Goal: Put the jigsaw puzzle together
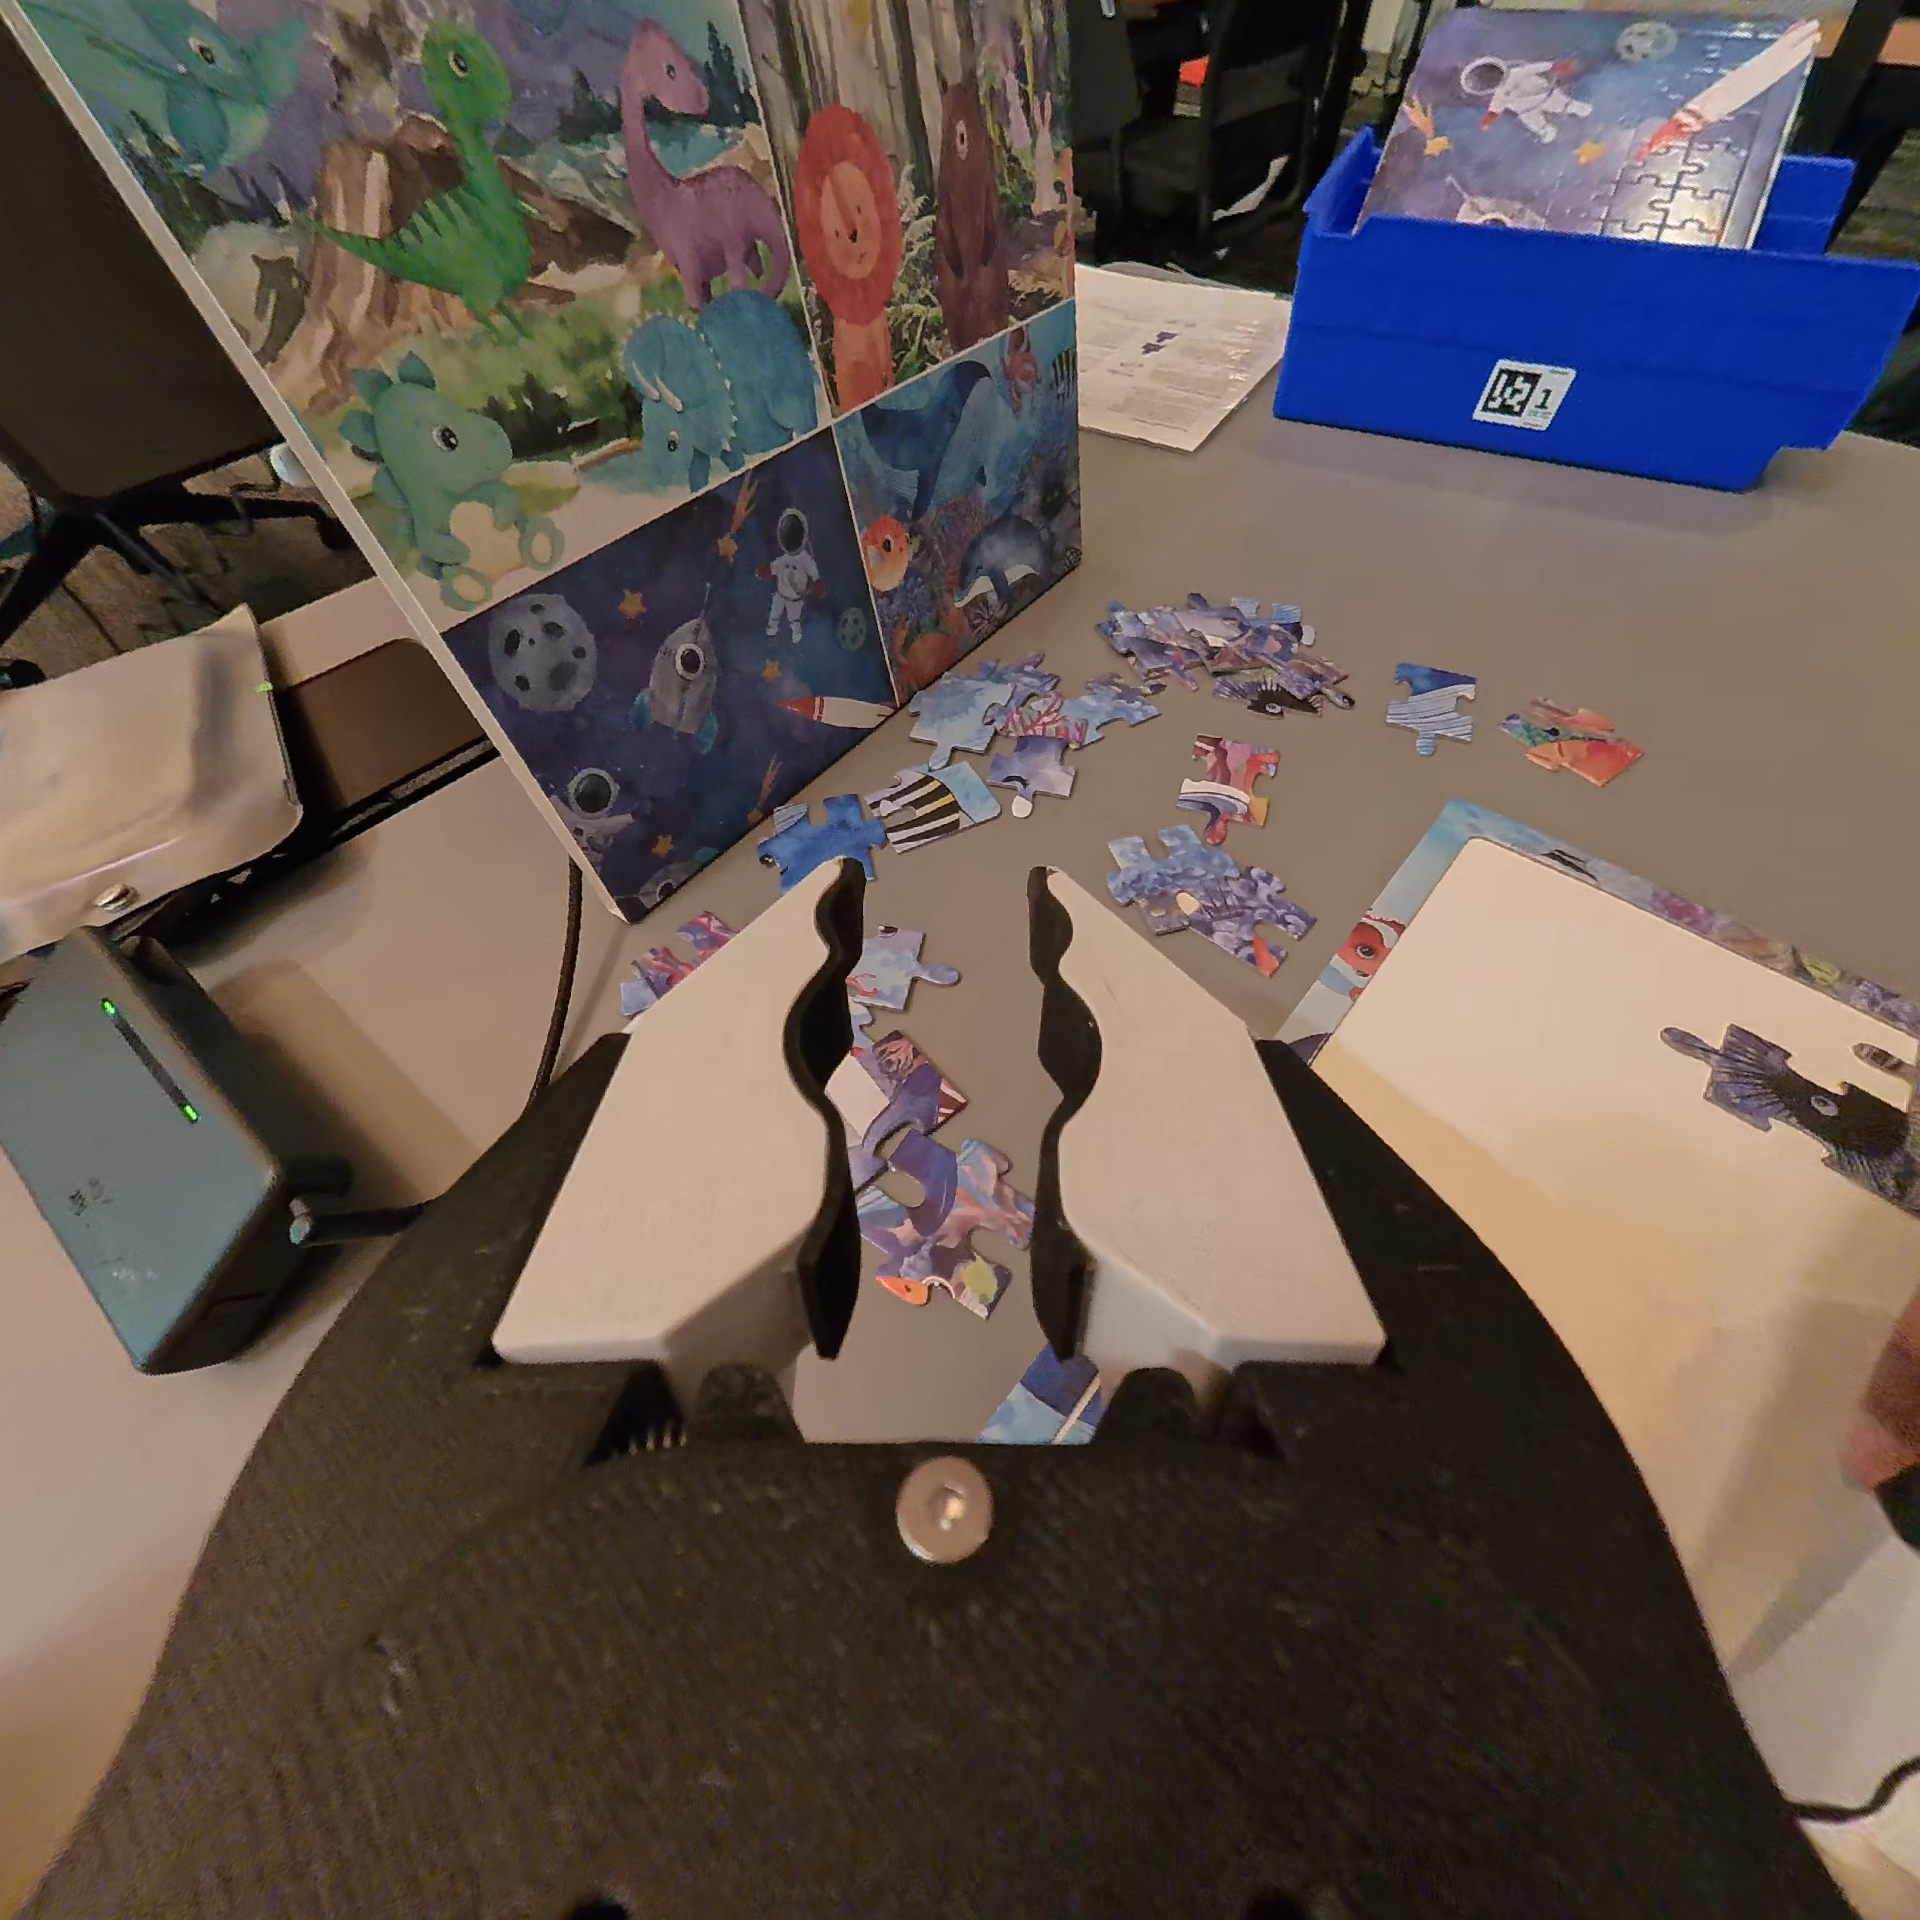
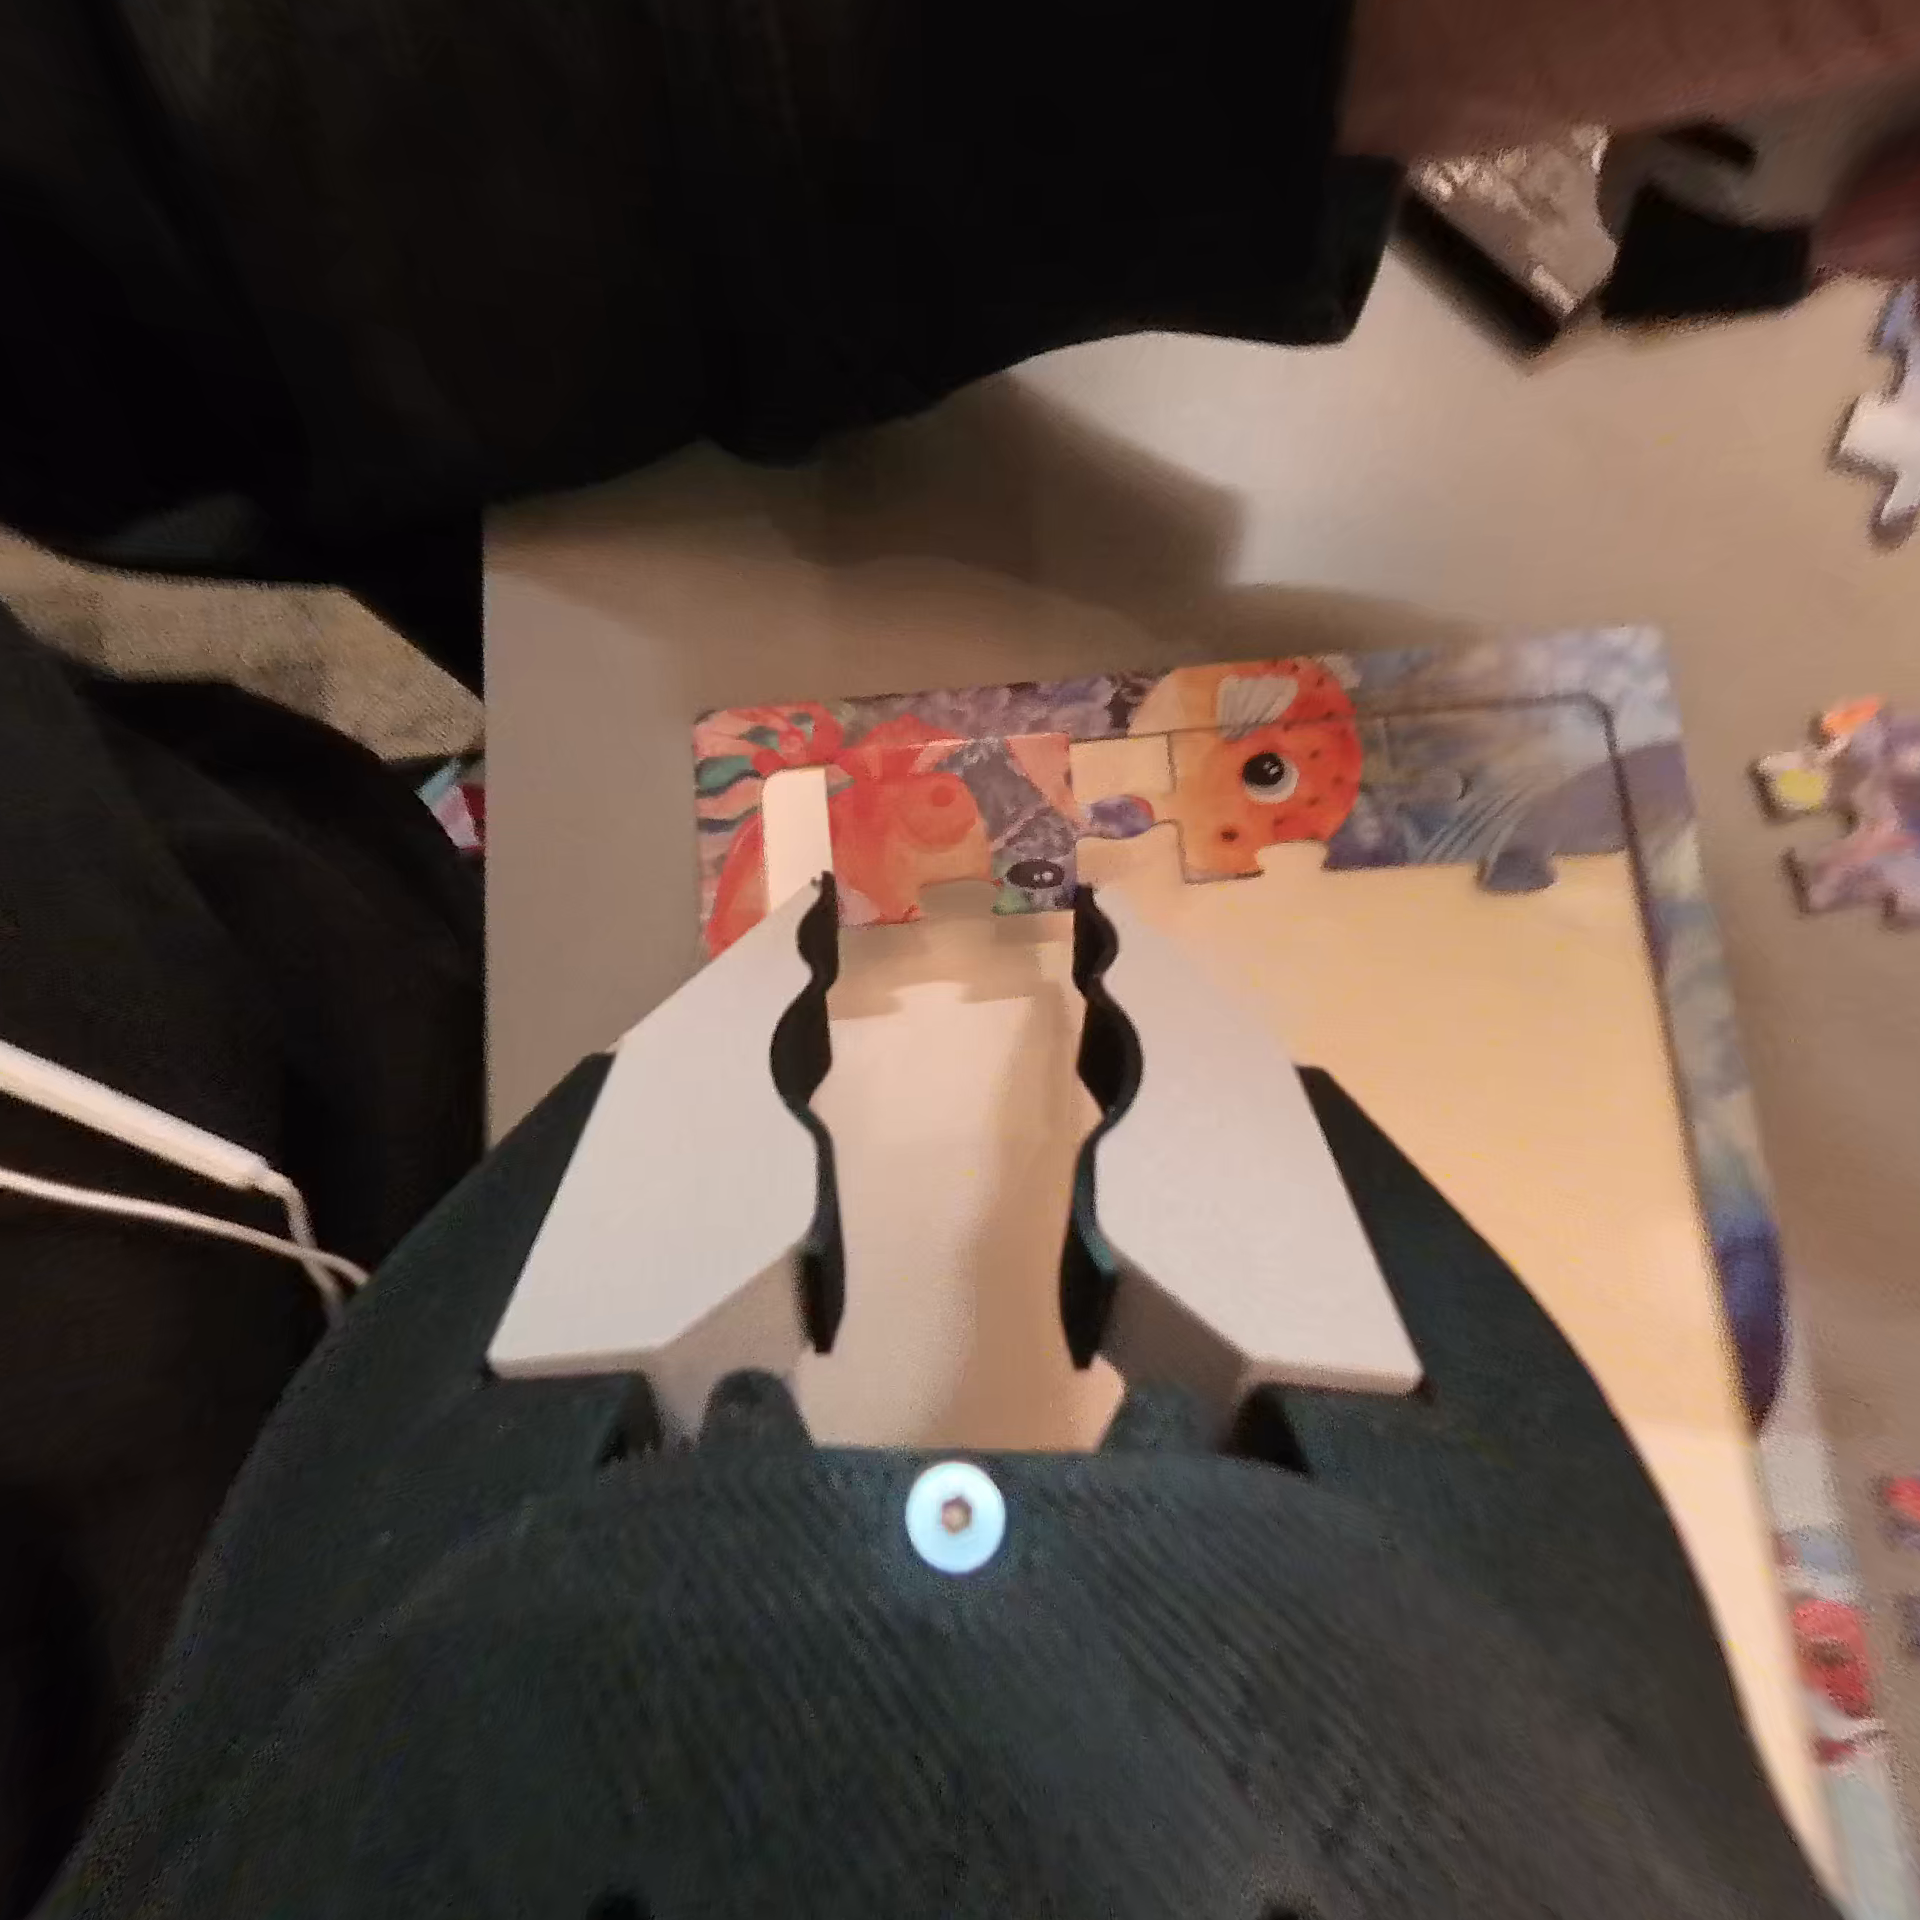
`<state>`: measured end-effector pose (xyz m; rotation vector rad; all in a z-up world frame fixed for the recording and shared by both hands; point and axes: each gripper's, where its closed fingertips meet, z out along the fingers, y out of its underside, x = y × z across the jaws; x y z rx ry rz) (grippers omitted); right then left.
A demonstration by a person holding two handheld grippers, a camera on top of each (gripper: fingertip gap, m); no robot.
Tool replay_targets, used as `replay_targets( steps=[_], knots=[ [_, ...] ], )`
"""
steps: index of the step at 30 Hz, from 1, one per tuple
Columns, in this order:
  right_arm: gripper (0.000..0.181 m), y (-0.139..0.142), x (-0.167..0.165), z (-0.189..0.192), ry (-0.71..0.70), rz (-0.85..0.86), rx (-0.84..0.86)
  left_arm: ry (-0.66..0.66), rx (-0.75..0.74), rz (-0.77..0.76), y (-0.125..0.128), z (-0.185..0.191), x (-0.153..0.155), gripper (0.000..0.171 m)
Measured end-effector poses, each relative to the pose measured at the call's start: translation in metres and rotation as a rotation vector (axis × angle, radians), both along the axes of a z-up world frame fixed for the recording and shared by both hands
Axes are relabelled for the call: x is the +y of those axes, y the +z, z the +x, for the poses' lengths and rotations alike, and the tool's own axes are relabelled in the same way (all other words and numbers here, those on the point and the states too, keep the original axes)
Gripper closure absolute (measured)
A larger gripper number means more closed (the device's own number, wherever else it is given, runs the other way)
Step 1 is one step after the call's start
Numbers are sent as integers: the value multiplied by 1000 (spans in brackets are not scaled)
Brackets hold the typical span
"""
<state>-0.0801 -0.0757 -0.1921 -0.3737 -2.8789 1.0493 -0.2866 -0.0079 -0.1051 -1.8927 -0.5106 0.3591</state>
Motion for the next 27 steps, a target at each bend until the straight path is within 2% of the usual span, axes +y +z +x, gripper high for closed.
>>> replay_targets(
  steps=[2, 6, 14, 27],
  knots=[
    [137, 0, -2, 8, -68, -16, -53, -3, -5, 6, 0, 1, 1, 142],
    [137, -11, 1, 8, -122, 79, -20, -16, -4, 5, 0, 4, 5, 142],
    [137, -21, -7, 18, -82, 178, -22, -6, -9, -21, -7, 1, 3, 142],
    [137, -19, -10, 19, -47, 163, 2, -12, -13, -24, -9, 2, 5, 141]
  ],
)
